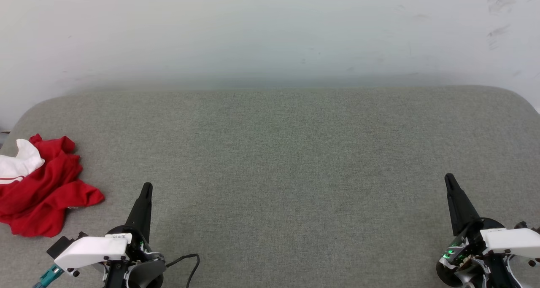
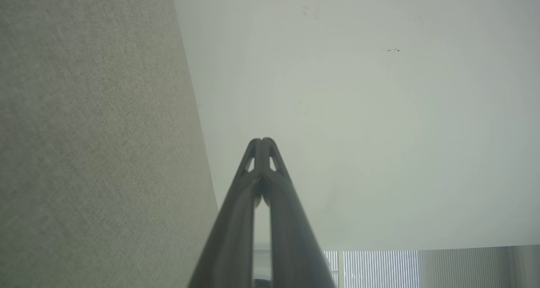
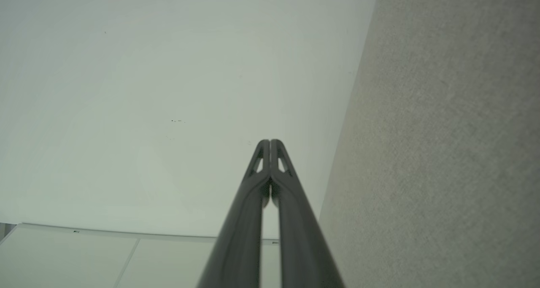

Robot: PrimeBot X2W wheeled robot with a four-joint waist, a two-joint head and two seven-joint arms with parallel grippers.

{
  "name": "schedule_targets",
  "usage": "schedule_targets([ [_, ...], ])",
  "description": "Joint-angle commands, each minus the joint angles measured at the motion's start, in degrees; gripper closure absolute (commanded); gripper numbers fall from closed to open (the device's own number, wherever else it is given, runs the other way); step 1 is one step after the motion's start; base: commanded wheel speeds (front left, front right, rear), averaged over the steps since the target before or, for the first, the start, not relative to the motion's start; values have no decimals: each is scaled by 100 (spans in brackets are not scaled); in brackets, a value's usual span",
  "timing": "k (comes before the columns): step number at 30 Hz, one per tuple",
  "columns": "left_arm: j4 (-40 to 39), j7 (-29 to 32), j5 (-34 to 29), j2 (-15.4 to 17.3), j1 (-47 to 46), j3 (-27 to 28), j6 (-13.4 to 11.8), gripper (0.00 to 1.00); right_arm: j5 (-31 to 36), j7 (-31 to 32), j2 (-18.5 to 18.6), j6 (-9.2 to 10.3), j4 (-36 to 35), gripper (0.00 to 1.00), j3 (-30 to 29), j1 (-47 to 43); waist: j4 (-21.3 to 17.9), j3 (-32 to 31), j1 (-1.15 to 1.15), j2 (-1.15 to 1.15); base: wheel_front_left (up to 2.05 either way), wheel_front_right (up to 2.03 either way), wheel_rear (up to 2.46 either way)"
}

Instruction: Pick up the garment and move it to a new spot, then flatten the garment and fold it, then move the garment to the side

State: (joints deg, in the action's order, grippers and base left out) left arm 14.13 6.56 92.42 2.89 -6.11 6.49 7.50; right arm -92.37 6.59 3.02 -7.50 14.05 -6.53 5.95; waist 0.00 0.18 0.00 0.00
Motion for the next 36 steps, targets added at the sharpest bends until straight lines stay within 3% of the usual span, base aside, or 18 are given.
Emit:
schedule_targets([
  [1,-4,9,-1,-7,-39,11,10,100,-7,2,-26,2,3,100,3,63,0,0,0,0,0,0,0],
  [17,-4,9,-1,-7,-39,11,10,100,-7,2,-26,2,3,100,3,63,0,0,0,0,0,0,0],
  [18,16,-1,0,-1,5,-4,0,0,0,0,0,0,18,0,1,-9,0,0,0,0,0,0,0],
  [26,44,-171,-94,-15,124,-14,-1,0,164,-163,-2,1,132,0,69,-110,-1,6,0,0,0,0,0],
  [36,-151,-446,-1150,-12,88,228,-51,0,1272,-440,-4,1,-157,0,61,-108,-1,25,0,0,0,0,0],
])
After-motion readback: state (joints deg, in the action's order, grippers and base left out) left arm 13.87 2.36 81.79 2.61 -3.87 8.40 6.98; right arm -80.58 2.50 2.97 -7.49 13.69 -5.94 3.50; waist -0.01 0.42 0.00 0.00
